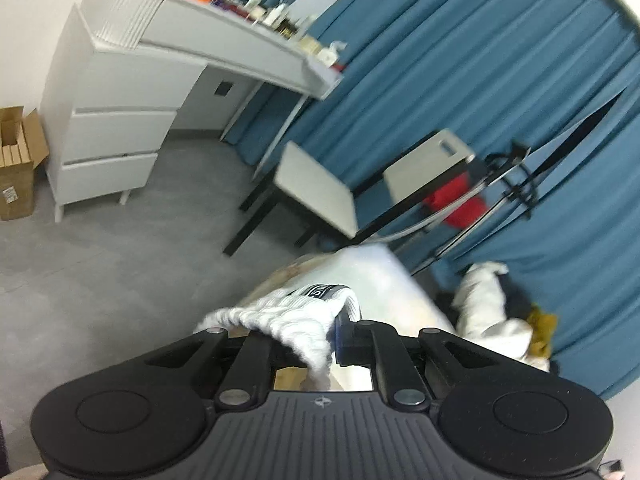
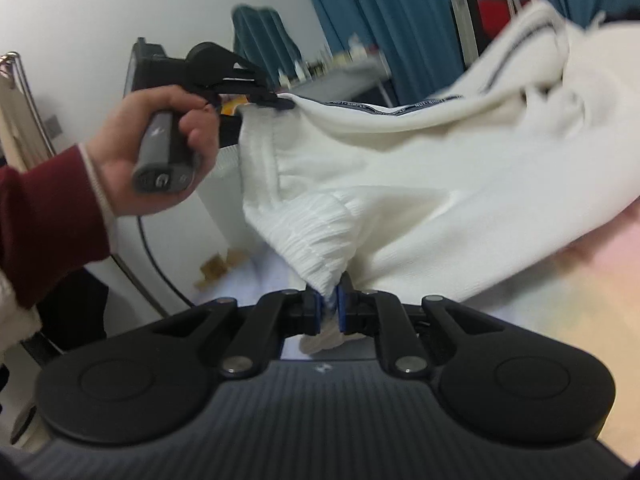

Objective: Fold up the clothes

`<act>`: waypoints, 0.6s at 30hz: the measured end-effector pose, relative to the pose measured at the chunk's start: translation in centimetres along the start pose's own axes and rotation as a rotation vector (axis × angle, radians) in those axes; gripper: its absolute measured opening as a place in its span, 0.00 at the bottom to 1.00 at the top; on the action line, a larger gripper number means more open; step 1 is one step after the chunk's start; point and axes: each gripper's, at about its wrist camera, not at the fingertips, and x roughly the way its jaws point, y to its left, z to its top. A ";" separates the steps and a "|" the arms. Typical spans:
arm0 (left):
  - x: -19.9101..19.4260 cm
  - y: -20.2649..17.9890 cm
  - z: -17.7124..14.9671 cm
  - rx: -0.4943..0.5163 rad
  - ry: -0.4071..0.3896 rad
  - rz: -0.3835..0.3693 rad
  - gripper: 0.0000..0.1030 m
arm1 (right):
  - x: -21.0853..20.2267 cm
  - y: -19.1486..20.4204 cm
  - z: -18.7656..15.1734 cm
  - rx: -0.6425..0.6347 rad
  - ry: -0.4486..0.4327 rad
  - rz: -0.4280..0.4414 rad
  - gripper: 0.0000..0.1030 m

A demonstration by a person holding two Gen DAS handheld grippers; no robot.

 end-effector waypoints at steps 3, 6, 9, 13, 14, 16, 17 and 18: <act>-0.5 1.4 -0.7 0.050 0.007 -0.001 0.13 | -0.4 -0.4 0.0 -0.017 -0.003 0.011 0.13; -1.9 2.0 -1.5 0.099 0.028 -0.005 0.24 | -1.0 -0.4 0.1 -0.044 -0.003 0.015 0.19; -4.7 1.4 -2.8 0.158 0.017 -0.008 0.47 | -0.8 0.5 -0.4 -0.088 -0.005 -0.022 0.56; -9.9 -0.8 -5.0 0.263 -0.017 0.036 0.66 | -1.3 1.7 -1.3 -0.099 -0.052 -0.023 0.93; -11.1 -1.4 -5.6 0.290 -0.022 0.029 0.66 | -1.6 1.8 -1.5 -0.106 -0.054 -0.029 0.93; -13.8 -3.1 -7.1 0.337 -0.033 0.005 0.72 | -2.3 2.0 -1.5 -0.127 -0.056 -0.050 0.93; -15.2 -4.0 -7.9 0.355 -0.040 -0.009 0.73 | -2.9 2.0 -1.4 -0.135 -0.068 -0.062 0.93; -16.4 -5.1 -8.8 0.374 -0.047 -0.023 0.75 | -3.5 1.9 -1.2 -0.142 -0.080 -0.073 0.93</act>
